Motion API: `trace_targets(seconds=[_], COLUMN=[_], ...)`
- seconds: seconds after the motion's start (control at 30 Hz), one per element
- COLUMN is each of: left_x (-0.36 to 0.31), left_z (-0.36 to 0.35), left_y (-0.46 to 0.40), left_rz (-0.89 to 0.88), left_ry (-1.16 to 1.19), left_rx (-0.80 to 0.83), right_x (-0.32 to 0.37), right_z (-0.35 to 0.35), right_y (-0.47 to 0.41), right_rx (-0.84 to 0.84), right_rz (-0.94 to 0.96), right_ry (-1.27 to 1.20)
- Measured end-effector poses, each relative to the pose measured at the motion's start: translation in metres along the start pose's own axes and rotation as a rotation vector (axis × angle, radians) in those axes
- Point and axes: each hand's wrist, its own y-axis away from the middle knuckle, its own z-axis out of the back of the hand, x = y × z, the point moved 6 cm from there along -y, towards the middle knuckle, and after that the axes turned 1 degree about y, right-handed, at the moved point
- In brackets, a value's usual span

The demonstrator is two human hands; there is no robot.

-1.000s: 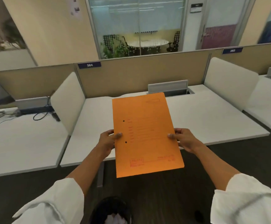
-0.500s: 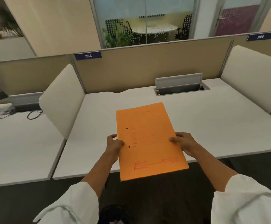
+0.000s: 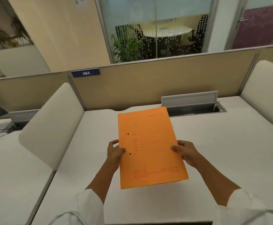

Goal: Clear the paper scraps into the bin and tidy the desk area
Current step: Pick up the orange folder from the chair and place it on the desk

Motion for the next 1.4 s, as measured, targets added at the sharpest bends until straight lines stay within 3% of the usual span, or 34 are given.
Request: trace_targets(seconds=[0.43,0.93,1.4], left_x=[-0.055,-0.063,-0.047], left_z=[-0.026,-0.037,-0.078], left_y=[-0.095,-0.237,-0.333], left_rz=[0.016,0.108,0.058], left_ry=[-0.052,-0.104,-0.21], left_rx=[-0.065,-0.074,-0.155], right_x=[0.046,0.047,0.027], right_z=[-0.009,-0.037,-0.03], right_y=[-0.094,-0.224,-0.335], right_rx=[0.015,-0.169,-0.266], right_rz=[-0.044,-0.061,-0.084], right_ry=[-0.02,0.109,0.175])
